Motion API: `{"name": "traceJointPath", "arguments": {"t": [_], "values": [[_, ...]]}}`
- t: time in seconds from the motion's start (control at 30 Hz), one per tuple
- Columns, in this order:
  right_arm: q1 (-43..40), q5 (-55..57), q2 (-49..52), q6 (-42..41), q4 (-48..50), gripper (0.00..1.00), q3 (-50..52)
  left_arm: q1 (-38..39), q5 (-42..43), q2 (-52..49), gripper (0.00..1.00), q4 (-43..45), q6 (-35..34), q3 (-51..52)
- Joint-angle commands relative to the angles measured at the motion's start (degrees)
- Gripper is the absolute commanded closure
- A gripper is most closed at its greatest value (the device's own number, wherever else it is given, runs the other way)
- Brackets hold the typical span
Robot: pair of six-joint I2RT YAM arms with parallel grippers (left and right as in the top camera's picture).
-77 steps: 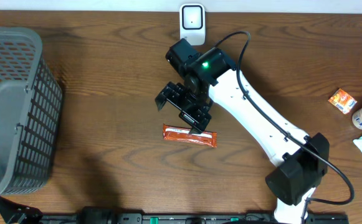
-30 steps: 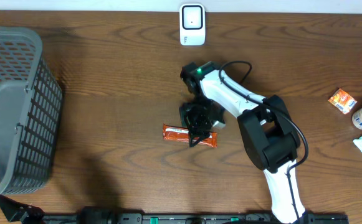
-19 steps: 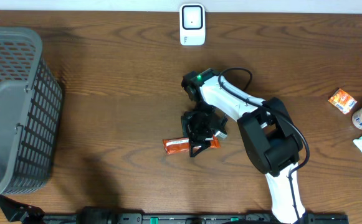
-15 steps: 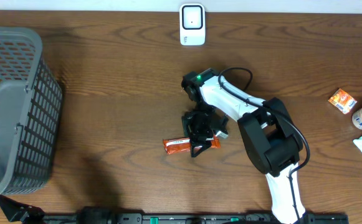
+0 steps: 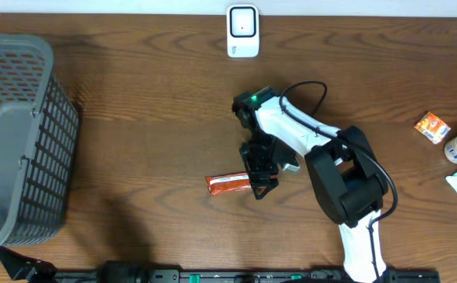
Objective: Scan the item barcode
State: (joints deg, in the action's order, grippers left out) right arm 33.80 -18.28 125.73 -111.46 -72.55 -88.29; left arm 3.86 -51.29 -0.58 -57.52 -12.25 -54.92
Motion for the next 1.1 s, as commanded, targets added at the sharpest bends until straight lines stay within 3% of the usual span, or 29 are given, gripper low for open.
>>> {"name": "traceJointPath", "arguments": {"t": [0.0,0.27,0.47,0.6,0.9,1.07], "values": [[1.7,14.6,9.1,-2.1,7.1,0.12,7.3,0.1,-0.1,0.4,0.16,-0.1,-0.5,0.4],[4.8,12.5,9.1,-4.9,14.3,0.2,13.4,0.1,-0.1,0.4,0.17,-0.1,-0.6,0.4],[5.0,11.9,9.1,-4.9,16.1,0.44,14.7,0.1,-0.1,0.4,0.17,-0.1,-0.6,0.4],[5.0,11.9,9.1,-4.9,16.5,0.76,15.7,0.1,-0.1,0.4,0.16,-0.1,-0.6,0.4],[4.5,11.6,8.9,-4.5,17.7,0.97,15.6,0.1,-0.1,0.4,0.17,-0.1,-0.6,0.4],[1.7,14.0,5.7,5.3,17.8,0.99,11.4,0.1,-0.1,0.4,0.16,-0.1,-0.6,0.4]]}}
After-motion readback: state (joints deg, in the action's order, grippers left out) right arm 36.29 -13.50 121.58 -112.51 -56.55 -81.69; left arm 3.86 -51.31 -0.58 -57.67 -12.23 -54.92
